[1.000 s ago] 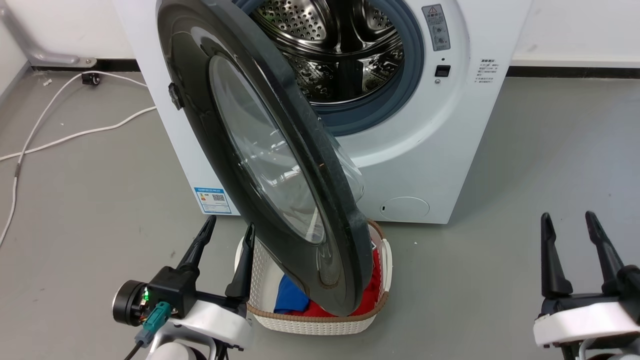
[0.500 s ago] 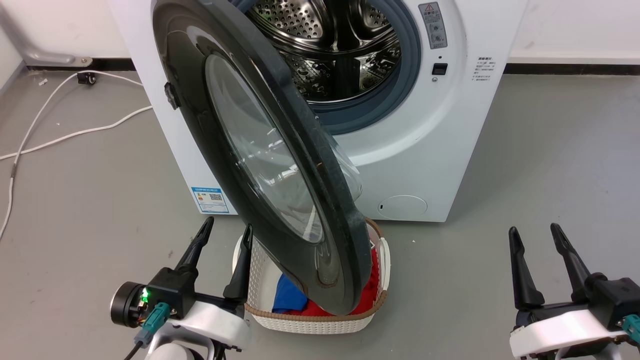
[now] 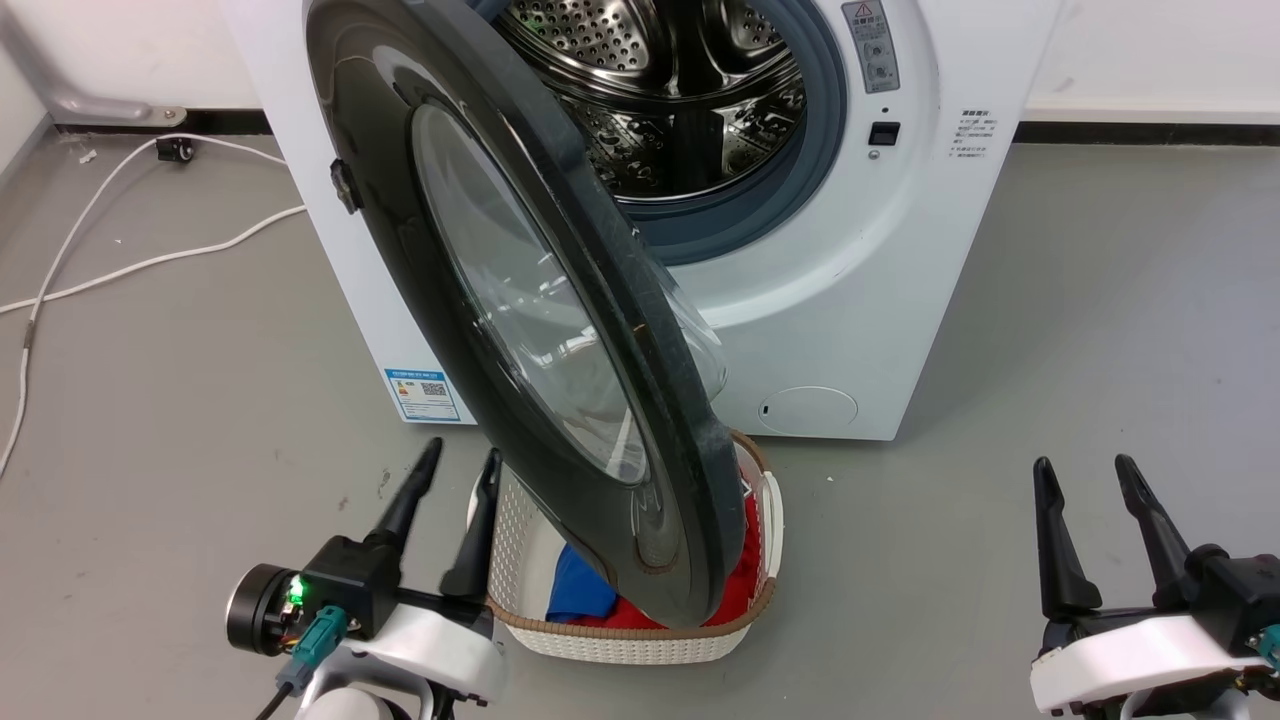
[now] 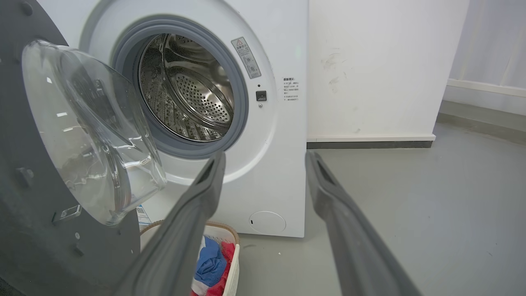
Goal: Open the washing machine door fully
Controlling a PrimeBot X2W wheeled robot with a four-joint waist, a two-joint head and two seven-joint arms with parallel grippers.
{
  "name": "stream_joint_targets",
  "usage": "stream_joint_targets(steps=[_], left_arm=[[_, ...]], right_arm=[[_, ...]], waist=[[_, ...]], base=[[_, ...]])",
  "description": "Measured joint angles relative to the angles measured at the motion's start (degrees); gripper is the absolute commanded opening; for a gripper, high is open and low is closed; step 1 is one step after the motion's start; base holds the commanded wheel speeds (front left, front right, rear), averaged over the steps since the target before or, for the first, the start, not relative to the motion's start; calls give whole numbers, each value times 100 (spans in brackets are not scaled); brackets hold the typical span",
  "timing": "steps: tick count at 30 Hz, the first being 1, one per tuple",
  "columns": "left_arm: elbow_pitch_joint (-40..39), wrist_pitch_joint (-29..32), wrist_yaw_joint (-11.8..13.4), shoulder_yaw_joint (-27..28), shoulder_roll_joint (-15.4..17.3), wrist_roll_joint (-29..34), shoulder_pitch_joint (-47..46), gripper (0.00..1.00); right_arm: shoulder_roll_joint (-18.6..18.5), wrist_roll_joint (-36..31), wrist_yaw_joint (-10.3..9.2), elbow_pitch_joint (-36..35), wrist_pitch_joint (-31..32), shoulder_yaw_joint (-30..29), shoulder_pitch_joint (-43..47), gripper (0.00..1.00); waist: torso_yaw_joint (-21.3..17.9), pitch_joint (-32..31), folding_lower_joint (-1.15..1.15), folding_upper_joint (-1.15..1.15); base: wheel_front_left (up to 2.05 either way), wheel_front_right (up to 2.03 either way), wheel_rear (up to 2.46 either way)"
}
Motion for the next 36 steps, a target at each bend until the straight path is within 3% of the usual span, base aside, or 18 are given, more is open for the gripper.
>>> stream_joint_targets(steps=[8,19,27,36], left_arm=[[-249,0,71,63,2,-42,-53,0],[-1985,-1,356,-36,-156,-198,-833,0],[-2805,145,387,-1167,-224,-377,-1621,0],[-2482,802,419,-3020,-237,-1270,-1854,0]], right_arm=[[0,-5,0,82,-4,-43,-7,100],[0,13,0,152,-10,-103,-6,100],[1,13,0,182,9,-101,-6,100],[2,100,0,305,-4,-12,-7,100]], waist=[[23,-43,0,0],[116,-82,0,0],[151,-66,0,0],[14,-109,0,0]], base=[[0,0,0],[0,0,0],[0,0,0],[0,0,0]])
